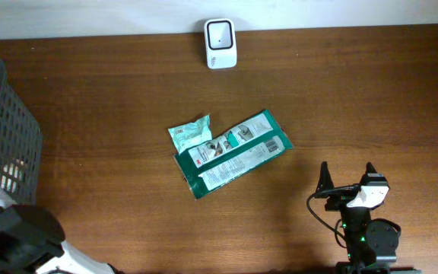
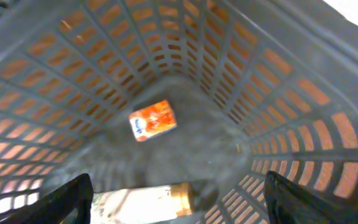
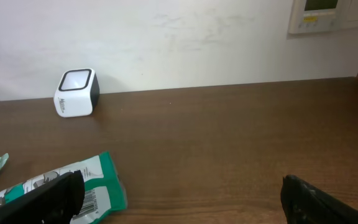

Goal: Scan the item barcode
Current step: 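Reach the left gripper into the basket and grasp the orange packet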

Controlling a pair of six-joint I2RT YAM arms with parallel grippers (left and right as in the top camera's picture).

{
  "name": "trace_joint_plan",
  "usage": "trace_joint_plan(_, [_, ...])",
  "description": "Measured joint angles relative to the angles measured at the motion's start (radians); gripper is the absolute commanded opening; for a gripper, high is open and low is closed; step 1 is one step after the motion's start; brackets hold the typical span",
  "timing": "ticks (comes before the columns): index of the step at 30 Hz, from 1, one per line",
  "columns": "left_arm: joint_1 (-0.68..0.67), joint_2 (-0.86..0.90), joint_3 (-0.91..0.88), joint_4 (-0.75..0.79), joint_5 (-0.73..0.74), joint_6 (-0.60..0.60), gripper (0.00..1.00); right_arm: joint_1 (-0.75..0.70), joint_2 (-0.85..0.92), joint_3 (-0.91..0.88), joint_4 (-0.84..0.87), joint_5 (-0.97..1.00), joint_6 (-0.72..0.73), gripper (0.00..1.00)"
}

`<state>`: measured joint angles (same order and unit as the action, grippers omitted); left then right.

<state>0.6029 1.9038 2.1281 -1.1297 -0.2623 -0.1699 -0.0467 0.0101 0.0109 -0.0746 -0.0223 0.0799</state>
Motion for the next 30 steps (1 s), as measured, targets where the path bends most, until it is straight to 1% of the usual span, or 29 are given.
trace_joint_plan(4, [0.085,0.0,-0.085,0.08,0.096,0.013,0.84,0.0,0.0,0.0,0.0,0.0,0.0,0.98])
trace_joint_plan(9, [0.146,0.0,-0.262,0.262,0.148,0.018,0.84,0.0,0.0,0.0,0.0,0.0,-0.001,0.98])
trace_joint_plan(10, [0.158,0.0,-0.322,0.323,0.151,0.022,0.78,0.0,0.0,0.0,0.0,0.0,0.0,0.98])
trace_joint_plan(12, [0.172,0.001,-0.426,0.431,0.158,0.04,0.72,0.0,0.0,0.0,0.0,0.0,-0.001,0.98])
trace_joint_plan(14, [0.174,0.001,-0.51,0.545,0.161,0.063,0.7,0.0,0.0,0.0,0.0,0.0,0.0,0.99])
trace_joint_plan(16, [0.172,0.006,-0.562,0.61,0.163,0.089,0.69,0.0,0.0,0.0,0.0,0.0,0.0,0.98])
trace_joint_plan(19, [0.172,0.038,-0.586,0.693,0.161,0.148,0.69,0.0,0.0,0.0,0.0,0.0,0.0,0.98])
trace_joint_plan(22, [0.172,0.081,-0.586,0.739,0.16,0.189,0.69,0.0,0.0,0.0,0.0,0.0,-0.001,0.98])
trace_joint_plan(26, [0.172,0.152,-0.587,0.8,0.16,0.241,0.65,0.0,0.0,0.0,0.0,0.0,-0.001,0.98])
trace_joint_plan(30, [0.172,0.206,-0.587,0.858,0.158,0.311,0.64,0.0,0.0,0.0,0.0,0.0,-0.001,0.98])
